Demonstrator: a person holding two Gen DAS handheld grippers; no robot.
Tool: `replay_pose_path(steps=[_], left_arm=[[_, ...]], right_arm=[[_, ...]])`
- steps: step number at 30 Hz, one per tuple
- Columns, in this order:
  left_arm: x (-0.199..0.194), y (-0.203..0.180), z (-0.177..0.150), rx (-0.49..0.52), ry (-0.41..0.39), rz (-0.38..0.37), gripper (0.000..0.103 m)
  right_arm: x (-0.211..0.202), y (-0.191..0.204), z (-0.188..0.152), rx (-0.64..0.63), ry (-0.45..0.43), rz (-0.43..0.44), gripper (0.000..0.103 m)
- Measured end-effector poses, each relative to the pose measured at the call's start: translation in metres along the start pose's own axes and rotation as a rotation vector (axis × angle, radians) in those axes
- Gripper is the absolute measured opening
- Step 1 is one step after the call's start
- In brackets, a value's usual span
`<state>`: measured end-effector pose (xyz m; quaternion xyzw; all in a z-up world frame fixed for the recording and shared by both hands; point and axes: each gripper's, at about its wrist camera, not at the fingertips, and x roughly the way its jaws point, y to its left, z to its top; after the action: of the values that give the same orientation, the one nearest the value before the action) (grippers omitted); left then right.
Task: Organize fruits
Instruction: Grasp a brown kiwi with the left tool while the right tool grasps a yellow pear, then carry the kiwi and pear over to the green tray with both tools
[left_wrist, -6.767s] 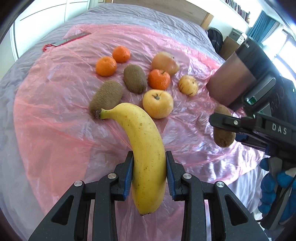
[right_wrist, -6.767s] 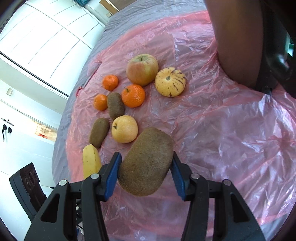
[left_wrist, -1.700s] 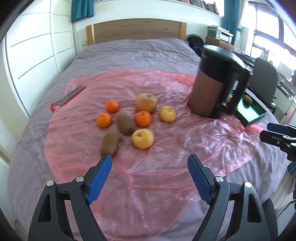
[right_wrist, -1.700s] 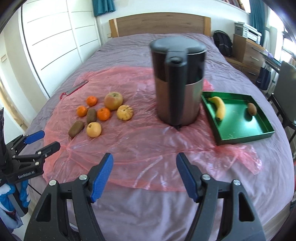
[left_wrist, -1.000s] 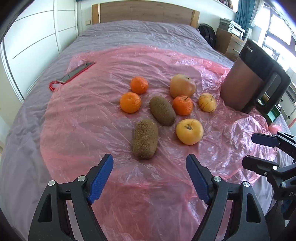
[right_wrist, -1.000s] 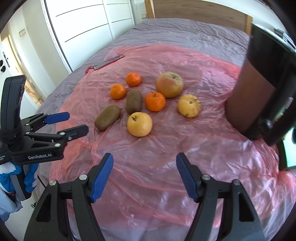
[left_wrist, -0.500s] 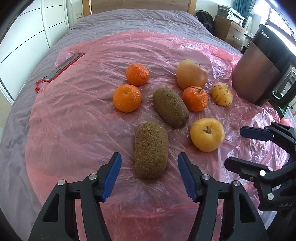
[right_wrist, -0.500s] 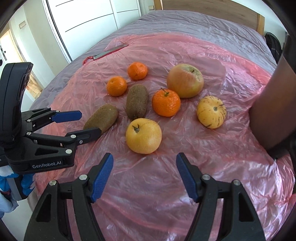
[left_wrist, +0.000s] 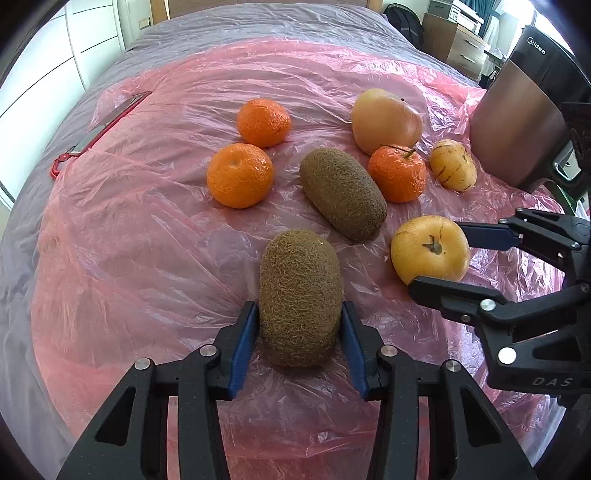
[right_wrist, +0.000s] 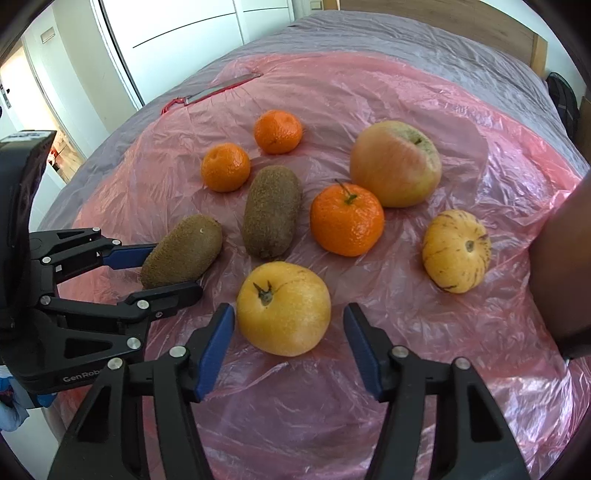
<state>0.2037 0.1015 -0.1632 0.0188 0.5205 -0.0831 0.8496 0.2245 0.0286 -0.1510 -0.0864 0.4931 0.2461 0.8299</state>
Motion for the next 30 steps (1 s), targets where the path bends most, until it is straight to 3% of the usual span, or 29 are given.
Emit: replay_pose_path(steps=[6, 30], left_arm=[[0.003, 0.0, 0.003, 0.002, 0.004, -0.006, 0.036], [-0.017, 0.007, -0.004, -0.093, -0.056, -0.016, 0.035]], right_arm=[[0.012, 0.002, 0.0, -0.024, 0.015, 0.023, 0.036], [-0.017, -0.016, -0.009, 0.062, -0.035, 0.112, 0.033]])
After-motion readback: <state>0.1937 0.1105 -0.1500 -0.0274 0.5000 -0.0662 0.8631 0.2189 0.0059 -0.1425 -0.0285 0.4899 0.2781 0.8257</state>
